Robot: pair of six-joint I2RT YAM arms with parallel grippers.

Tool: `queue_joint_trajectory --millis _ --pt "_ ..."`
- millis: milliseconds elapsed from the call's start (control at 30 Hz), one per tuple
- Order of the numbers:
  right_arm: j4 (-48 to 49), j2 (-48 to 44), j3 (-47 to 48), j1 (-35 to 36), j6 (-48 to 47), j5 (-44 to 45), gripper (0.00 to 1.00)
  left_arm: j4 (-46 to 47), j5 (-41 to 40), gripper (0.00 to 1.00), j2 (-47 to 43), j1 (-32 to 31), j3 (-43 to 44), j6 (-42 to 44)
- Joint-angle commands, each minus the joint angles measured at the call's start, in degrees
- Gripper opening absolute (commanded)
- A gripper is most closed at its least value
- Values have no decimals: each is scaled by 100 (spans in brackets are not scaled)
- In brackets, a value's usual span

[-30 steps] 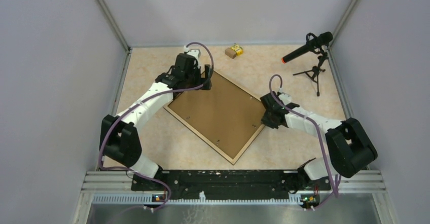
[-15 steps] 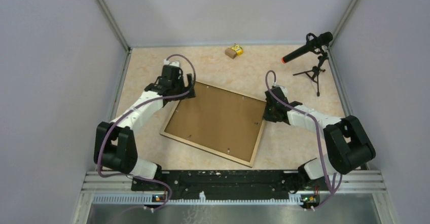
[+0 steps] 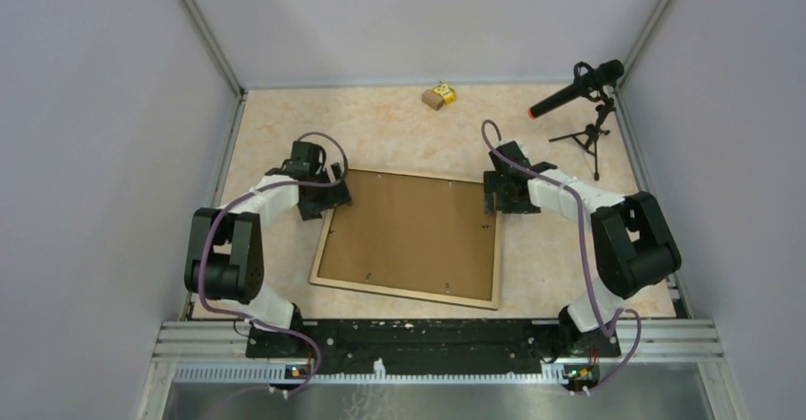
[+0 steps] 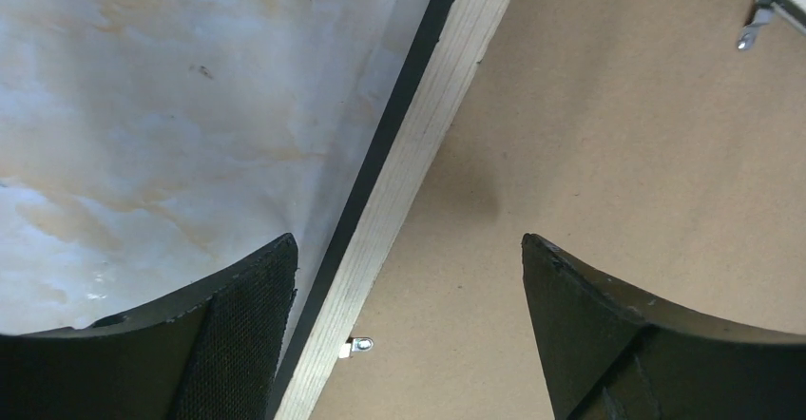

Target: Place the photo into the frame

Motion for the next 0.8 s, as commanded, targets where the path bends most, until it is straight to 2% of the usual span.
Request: queue_joint_trajectory --millis 0,133,267,367,467,667,767 --pt "-1069 -35 444 -56 377 758 88 143 637 89 109 170 -32 -75" --pt "-1206 -342 411 -50 777 27 91 183 695 88 124 194 -119 -159" --pt "-869 -643 -11 19 893 -509 87 208 876 88 229 260 -145 -251" --pt "-580 -908 -297 36 864 -681 80 228 1040 88 323 292 -146 -286" --pt "-466 -1070 -420 36 1021 -639 78 242 1195 88 387 315 -159 -311" --pt "-713 -690 -255 36 2279 -464 79 241 1267 89 469 336 -191 -370" --pt "-498 -515 -363 60 2710 -720 78 241 1299 89 490 345 -198 -385"
